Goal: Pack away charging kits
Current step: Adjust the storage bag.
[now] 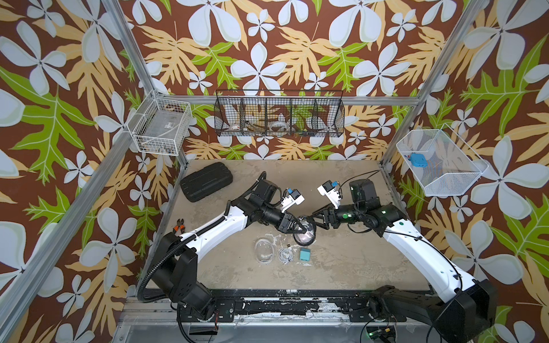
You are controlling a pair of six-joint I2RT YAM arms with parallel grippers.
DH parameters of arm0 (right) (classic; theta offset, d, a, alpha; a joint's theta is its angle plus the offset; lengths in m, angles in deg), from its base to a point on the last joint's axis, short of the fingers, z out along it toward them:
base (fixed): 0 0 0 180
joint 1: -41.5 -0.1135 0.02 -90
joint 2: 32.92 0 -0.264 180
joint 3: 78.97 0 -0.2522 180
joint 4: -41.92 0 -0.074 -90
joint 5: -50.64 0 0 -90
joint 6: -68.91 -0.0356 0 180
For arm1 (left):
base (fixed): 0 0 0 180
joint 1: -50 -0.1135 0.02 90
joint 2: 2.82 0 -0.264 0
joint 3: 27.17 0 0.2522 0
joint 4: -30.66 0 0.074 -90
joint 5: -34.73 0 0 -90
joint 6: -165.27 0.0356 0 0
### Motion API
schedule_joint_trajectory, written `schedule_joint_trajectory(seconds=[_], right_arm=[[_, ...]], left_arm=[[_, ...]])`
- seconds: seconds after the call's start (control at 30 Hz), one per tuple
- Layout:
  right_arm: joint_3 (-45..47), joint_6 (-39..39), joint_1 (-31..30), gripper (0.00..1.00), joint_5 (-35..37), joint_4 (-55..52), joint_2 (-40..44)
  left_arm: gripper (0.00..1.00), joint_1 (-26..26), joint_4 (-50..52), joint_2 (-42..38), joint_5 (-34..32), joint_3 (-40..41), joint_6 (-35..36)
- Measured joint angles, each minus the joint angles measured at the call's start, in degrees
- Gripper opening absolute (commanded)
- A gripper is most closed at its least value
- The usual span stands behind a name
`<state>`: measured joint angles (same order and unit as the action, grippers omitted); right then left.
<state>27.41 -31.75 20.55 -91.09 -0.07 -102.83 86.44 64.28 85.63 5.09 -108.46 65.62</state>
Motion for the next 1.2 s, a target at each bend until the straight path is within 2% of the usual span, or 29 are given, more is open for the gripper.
schedule_joint_trajectory(seconds=[0.07, 0.13, 0.2, 0.33, 0.37, 0.4, 0.47, 0.5, 0.57, 0.67, 0.77, 0.8, 0.93, 1.03, 1.2], right_arm=[[0.9, 0.2, 0.0, 0.60, -2.5, 0.6, -0.8], [1.9, 0.2, 0.0, 0.52, -4.9, 1.1, -1.1], [2.5, 0.1, 0.0, 0.36, -6.9, 1.6, -1.1], [2.7, -0.7, 0.1, 0.15, -8.8, 2.1, -0.9], [2.8, -0.9, 0.2, 0.05, -9.4, 2.3, -1.0], [3.0, -0.9, 0.2, 0.00, -9.9, 2.6, -1.0], [3.3, -2.0, 0.2, 0.00, -10.8, 3.4, -1.0], [3.4, -2.3, 0.2, 0.00, -11.0, 3.9, -1.0], [3.5, -2.8, 0.2, 0.00, -11.8, 5.2, -1.0], [3.5, -5.7, 0.0, 0.00, -12.5, 8.8, -0.6], [5.5, -13.4, -0.1, 0.00, -12.5, 15.3, 1.2], [6.8, -17.3, 0.0, 0.00, -11.9, 18.8, 2.1], [11.3, -31.8, -0.1, 0.00, -7.4, 30.9, 5.5], [14.3, -41.2, -0.1, 0.00, -2.9, 40.2, 7.9], [17.3, -51.6, -2.1, 0.00, 2.3, 50.1, 8.0]], left_arm=[[0.00, 0.1, 0.1, -0.4, 0.2, 0.1, 0.7], [0.00, 0.1, 0.4, -0.4, 0.5, 0.0, 1.3], [0.00, 0.1, 1.4, 0.0, 0.5, -0.6, 2.3], [0.00, 0.1, 3.5, 1.3, 0.6, -2.5, 4.0], [0.00, 0.1, 4.3, 1.5, 0.5, -2.9, 4.5], [0.00, 0.1, 5.0, 1.5, 0.5, -3.2, 4.9], [0.02, 0.0, 6.0, 1.4, 0.1, -3.6, 5.2], [0.05, 0.0, 6.3, 1.2, -0.2, -3.8, 5.2], [0.24, -0.7, 6.3, 0.4, -0.3, -3.7, 5.2], [0.45, -2.4, 1.9, -2.2, 0.9, -1.4, 2.3], [0.60, -3.8, -9.5, -6.9, 1.9, 5.5, -6.4], [0.62, -4.1, -15.1, -8.7, 2.0, 8.8, -10.8], [0.66, -3.9, -42.2, -12.8, -0.1, 21.1, -31.8], [0.66, -3.5, -60.8, -12.8, -5.3, 27.3, -46.4], [0.66, -1.3, -79.0, -10.6, -12.2, 29.7, -58.8]])
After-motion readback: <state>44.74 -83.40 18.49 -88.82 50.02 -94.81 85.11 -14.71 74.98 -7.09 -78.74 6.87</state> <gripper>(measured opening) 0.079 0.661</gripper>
